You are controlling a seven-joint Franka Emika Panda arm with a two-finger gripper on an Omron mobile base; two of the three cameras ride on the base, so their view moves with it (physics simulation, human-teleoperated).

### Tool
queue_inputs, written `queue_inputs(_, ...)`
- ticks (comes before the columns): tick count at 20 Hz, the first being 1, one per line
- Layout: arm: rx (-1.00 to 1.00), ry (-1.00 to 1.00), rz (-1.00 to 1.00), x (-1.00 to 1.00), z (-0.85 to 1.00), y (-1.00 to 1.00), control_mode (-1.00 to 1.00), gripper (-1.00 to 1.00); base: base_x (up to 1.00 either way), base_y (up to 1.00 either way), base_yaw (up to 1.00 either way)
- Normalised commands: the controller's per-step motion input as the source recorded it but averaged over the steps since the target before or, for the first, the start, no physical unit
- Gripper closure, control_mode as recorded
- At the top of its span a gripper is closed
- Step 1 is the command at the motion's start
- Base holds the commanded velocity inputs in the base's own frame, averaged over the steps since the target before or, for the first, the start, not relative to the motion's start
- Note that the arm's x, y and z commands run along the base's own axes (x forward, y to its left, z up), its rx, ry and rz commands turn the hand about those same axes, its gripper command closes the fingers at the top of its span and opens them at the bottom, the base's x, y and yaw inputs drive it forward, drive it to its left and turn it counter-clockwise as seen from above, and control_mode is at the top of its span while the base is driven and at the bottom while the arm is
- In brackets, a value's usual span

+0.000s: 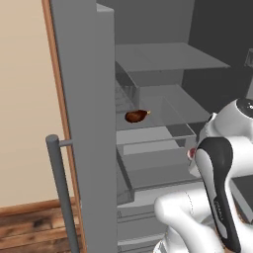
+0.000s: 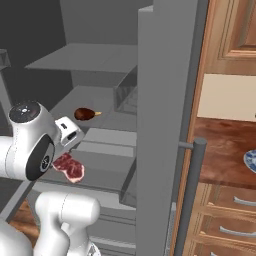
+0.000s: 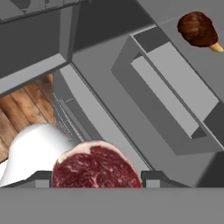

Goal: Place the steak on the counter behind the older steak on the same shelf of the fridge to maintain FIFO order. Close the fridge door when finished.

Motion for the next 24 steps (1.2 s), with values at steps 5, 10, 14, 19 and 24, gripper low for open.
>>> queue_inputs(5, 0.11, -0.08, 0.05, 1.0, 0.05, -0.02, -1.0, 1.0, 0.0, 0.0, 0.0)
queue_inputs(10, 0.03, -0.16, 0.06, 1.0, 0.23, -0.04, -1.0, 1.0, 0.0, 0.0, 0.0)
queue_inputs(14, 0.0, -0.17, 0.0, 1.0, 0.0, 0.0, -1.0, 1.0, 0.0, 0.0, 0.0)
queue_inputs(19, -0.09, -0.31, 0.04, 0.49, -0.04, 0.0, -1.0, 1.0, 0.0, 0.0, 0.0)
queue_inputs(24, -0.29, -0.37, 0.01, 0.1, -0.07, 0.19, -1.0, 1.0, 0.0, 0.0, 0.0)
